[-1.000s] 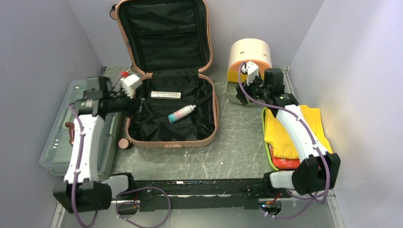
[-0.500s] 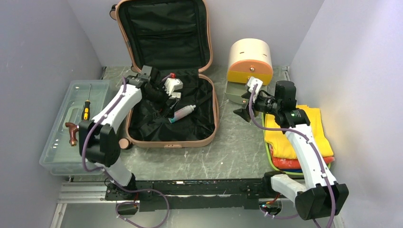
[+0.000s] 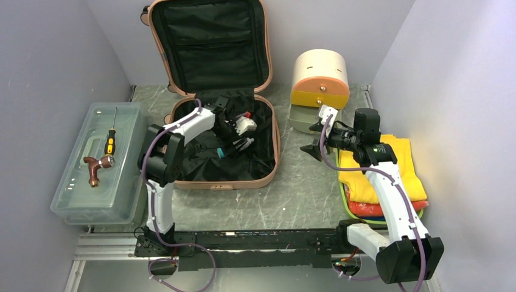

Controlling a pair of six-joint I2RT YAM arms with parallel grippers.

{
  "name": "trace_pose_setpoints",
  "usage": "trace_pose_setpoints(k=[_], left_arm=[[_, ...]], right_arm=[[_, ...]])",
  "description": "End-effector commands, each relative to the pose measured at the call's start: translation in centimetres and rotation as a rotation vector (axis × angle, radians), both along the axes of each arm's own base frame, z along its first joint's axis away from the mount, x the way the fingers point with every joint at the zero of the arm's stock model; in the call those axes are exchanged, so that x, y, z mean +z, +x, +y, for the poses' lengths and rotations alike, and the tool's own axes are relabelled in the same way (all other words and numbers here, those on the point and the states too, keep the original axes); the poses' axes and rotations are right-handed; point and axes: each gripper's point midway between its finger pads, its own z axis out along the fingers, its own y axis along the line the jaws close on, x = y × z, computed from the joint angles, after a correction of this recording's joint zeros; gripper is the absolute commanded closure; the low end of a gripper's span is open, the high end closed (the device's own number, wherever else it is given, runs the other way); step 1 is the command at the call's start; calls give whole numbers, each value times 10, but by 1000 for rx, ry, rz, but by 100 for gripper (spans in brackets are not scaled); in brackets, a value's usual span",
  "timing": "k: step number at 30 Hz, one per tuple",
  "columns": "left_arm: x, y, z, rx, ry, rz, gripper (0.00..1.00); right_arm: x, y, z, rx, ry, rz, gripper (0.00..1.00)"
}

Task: Open, take out, and arrange the luggage
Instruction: Pick up the makeup from the opened luggage, then place the makeup in the drawer.

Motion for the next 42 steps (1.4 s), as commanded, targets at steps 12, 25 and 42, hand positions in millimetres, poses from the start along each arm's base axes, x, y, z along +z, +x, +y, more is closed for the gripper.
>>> trace_pose_setpoints(k=[12, 25, 42], left_arm=[[43, 31, -8, 29, 17, -127, 84], [178, 28, -70, -75, -170, -380, 87], [189, 67, -236, -364, -155, -825, 100]], right_arm=[[9, -7, 1, 53, 6, -76, 22], [49, 54, -81, -533, 104, -207, 20], [74, 42, -231, -1115, 153, -313, 18]])
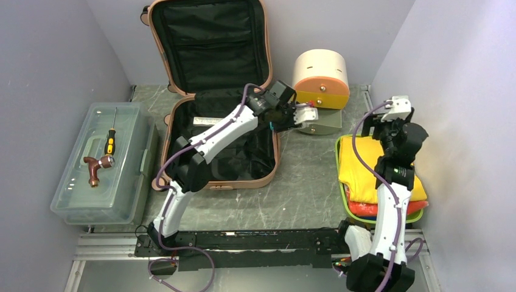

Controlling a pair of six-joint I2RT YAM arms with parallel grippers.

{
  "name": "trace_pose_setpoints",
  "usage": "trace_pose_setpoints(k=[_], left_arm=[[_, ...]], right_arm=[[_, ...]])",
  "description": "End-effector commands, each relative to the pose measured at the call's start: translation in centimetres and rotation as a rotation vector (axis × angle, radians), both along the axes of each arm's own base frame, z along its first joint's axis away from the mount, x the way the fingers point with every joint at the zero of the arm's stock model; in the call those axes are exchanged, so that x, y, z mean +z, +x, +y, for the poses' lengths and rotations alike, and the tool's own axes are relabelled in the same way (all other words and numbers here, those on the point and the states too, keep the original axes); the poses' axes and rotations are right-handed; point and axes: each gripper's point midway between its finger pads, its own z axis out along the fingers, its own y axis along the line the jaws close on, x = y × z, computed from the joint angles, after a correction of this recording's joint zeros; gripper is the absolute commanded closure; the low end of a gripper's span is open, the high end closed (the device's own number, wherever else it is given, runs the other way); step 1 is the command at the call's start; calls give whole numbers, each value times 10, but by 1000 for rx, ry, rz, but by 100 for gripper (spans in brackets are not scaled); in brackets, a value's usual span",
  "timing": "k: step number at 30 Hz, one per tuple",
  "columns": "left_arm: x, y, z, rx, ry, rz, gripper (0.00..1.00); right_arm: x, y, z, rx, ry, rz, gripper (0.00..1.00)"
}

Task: Open, take out, and arrange the luggage
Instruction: Place the makeup in the drawer.

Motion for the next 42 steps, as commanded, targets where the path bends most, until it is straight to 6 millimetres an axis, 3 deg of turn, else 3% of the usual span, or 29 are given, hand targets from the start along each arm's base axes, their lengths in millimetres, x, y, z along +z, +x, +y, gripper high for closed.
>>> trace_pose_setpoints(k=[1, 6, 15, 23, 26, 28, 32, 34, 42], left_arm=[[42, 43, -39, -18, -82, -307, 100], [36, 63, -70, -40, -99, -405, 100], [24, 62, -114, -145, -102, -557, 100], [8, 63, -134, -184, -100, -607, 100], [-1, 71, -133, -155, -78, -629, 100], [-2, 74, -132, -138, -80, -641, 91], [13, 79, -128, -95, -101, -672, 43], [26, 81, -125, -75, -117, -686, 29], [66, 75, -107, -18, -152, -694, 6]], right_arm=[[14, -10, -21, -53, 44, -63, 18], [6, -18, -39, -65, 108, -43, 19], [5, -20, -41, -42, 124, -40, 20], [1, -18, -41, -35, 126, -26, 21], [1, -19, -41, -31, 125, -27, 21], [2, -19, -39, -25, 123, -28, 21], [1, -18, -39, -22, 126, -24, 21], [0, -18, -39, -21, 131, -20, 21], [-1, -18, -36, -4, 146, -17, 21]])
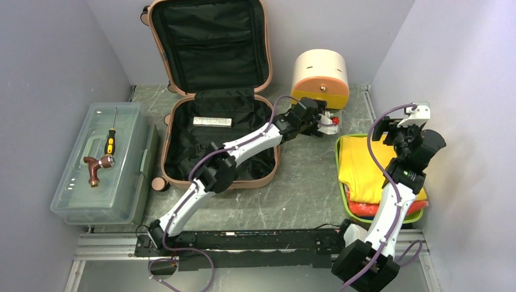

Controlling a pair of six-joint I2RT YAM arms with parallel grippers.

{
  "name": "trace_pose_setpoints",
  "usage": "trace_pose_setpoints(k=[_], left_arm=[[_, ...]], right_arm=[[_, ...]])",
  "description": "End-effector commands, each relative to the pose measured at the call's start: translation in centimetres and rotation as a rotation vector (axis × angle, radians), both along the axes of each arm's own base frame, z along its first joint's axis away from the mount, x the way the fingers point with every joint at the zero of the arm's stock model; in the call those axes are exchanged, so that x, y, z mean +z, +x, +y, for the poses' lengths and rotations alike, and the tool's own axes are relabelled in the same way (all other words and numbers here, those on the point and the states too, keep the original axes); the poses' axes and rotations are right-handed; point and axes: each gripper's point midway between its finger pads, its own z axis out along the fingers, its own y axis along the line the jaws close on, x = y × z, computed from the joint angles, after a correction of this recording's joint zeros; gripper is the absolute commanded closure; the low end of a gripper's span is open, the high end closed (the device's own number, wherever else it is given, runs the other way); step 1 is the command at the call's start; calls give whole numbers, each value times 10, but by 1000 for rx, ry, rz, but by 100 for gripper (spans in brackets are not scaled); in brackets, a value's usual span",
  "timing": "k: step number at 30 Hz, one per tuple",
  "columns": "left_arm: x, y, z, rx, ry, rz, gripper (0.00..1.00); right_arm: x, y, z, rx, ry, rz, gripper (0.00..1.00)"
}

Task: Open, take out, and arrange the luggage
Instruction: Place the makeup in the drawer, then pick up the makeup from the opened luggage.

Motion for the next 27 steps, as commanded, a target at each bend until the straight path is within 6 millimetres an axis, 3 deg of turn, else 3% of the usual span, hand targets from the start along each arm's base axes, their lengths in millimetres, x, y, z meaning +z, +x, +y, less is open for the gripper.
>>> trace_pose_setpoints(k=[1, 5, 8, 11, 15, 21, 24, 27], left_arm=[[99, -6, 16, 47, -154, -82, 4], [125, -14, 36, 83, -165, -78, 1], [140, -19, 65, 126, -158, -29, 1], [146, -15, 110, 207, -159, 34, 1], [141, 0, 192, 338, -155, 116, 1], [103, 24, 315, 475, -153, 280, 1], [73, 27, 351, 452, -105, 317, 1], [50, 31, 369, 422, -83, 325, 0]], right_arm=[[7, 1, 4, 30, 8, -25, 21], [6, 1, 7, 43, 20, -25, 21], [5, 2, 11, 67, 31, -24, 21], [5, 3, 15, 95, 37, -21, 22], [6, 2, 21, 127, 42, -22, 22], [8, 1, 27, 154, 43, -31, 22], [8, 1, 30, 170, 47, -31, 22], [7, 2, 32, 178, 48, -25, 22]])
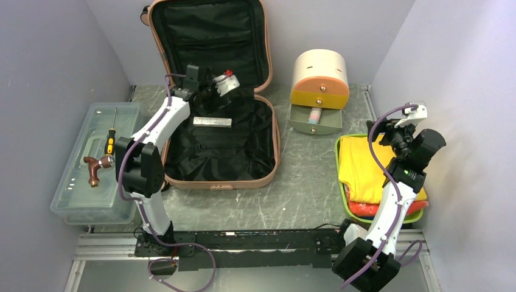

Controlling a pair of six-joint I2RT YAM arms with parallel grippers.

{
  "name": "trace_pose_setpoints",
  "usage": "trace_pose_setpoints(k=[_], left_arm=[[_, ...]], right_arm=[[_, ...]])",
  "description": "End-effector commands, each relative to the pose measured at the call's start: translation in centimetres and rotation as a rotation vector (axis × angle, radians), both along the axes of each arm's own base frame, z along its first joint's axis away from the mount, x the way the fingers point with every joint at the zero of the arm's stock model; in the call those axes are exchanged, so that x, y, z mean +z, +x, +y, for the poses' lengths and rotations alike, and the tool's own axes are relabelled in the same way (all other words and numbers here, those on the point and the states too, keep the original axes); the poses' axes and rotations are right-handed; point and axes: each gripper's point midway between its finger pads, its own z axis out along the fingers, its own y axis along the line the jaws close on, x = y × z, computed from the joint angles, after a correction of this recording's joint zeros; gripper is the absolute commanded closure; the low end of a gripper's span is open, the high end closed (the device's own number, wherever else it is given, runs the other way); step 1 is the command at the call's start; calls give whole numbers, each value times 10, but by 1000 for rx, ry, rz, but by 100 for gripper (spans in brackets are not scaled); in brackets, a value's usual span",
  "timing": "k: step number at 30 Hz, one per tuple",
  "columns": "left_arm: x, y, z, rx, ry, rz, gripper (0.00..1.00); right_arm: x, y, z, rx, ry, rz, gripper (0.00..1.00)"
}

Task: Open, take out, and arrange the luggage
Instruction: Pick up the makeup from the opened luggage.

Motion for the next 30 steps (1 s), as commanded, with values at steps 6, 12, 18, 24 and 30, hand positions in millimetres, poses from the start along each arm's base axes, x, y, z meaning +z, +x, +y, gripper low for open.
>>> trace_pose_setpoints(k=[6, 12, 18, 24, 30], left_arm=[[-65, -2, -7, -172, 8, 102, 18], [-109, 21, -4, -146, 39, 136, 29], [-134, 31, -7, -166, 58, 141, 29], [-153, 27, -10, -198, 73, 178, 25], [-179, 22, -6, -206, 122, 223, 25]], right_arm=[[11, -1, 8, 39, -16, -36, 22], [10, -1, 7, 38, -16, -34, 23], [10, -1, 7, 37, -23, -32, 23], [10, -1, 6, 36, -27, -33, 23], [9, 0, 6, 36, -25, -31, 23]])
